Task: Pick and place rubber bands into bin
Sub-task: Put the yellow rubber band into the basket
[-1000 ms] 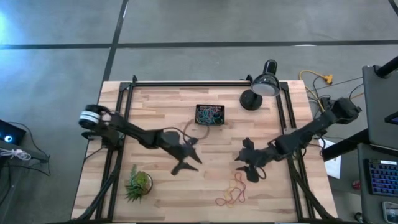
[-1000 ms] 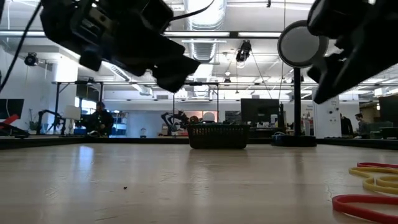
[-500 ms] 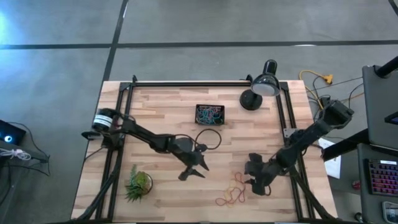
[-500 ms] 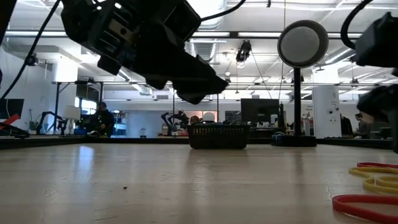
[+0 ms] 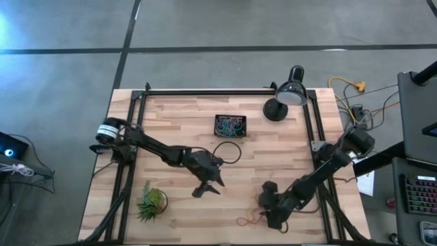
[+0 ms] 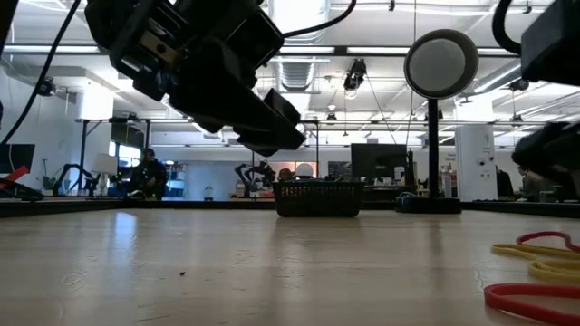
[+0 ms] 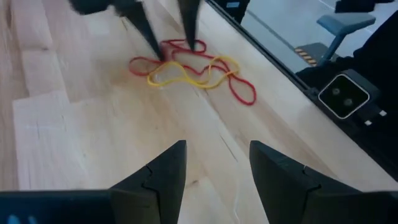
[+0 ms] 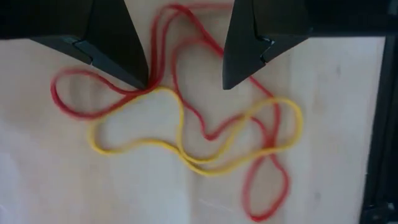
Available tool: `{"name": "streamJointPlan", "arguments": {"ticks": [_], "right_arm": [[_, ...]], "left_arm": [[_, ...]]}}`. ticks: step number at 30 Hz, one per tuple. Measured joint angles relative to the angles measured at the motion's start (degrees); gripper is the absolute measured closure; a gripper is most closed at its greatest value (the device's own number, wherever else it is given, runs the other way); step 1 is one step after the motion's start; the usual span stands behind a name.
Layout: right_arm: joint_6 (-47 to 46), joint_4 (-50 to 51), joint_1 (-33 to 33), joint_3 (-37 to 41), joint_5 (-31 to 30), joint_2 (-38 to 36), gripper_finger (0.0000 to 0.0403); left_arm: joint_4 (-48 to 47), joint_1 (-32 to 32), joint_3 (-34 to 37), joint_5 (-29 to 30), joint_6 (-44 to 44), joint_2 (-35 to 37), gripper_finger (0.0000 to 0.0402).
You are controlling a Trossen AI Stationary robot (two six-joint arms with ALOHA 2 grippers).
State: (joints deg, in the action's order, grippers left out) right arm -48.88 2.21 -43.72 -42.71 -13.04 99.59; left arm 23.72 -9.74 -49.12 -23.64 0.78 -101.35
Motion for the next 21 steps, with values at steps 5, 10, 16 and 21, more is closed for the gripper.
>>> {"name": "streamJointPlan", "arguments": {"ticks": [5, 10, 16, 21], "right_arm": [[7.34, 3.52, 0.17, -7.59, 0.21, 5.71, 0.0202], [11.38, 13.19, 0.44, -15.83, 0.14, 11.48, 0.0202], [23.33, 18.14, 1.91, -23.62, 1.97, 15.45, 0.0202], [27.68, 18.38, 6.60, -24.24, 7.27, 15.13, 0.0225]], "left_arm": [[-4.04, -0.04, 0.01, 0.05, -0.09, 1.59, 0.0241], [-7.80, -0.39, 0.04, 0.09, -0.37, 3.80, 0.0241], [-9.87, -1.19, 0.08, 0.09, -0.37, 6.32, 0.0241], [-11.12, -1.63, 0.71, 0.17, -0.37, 8.51, 0.0241]]}}
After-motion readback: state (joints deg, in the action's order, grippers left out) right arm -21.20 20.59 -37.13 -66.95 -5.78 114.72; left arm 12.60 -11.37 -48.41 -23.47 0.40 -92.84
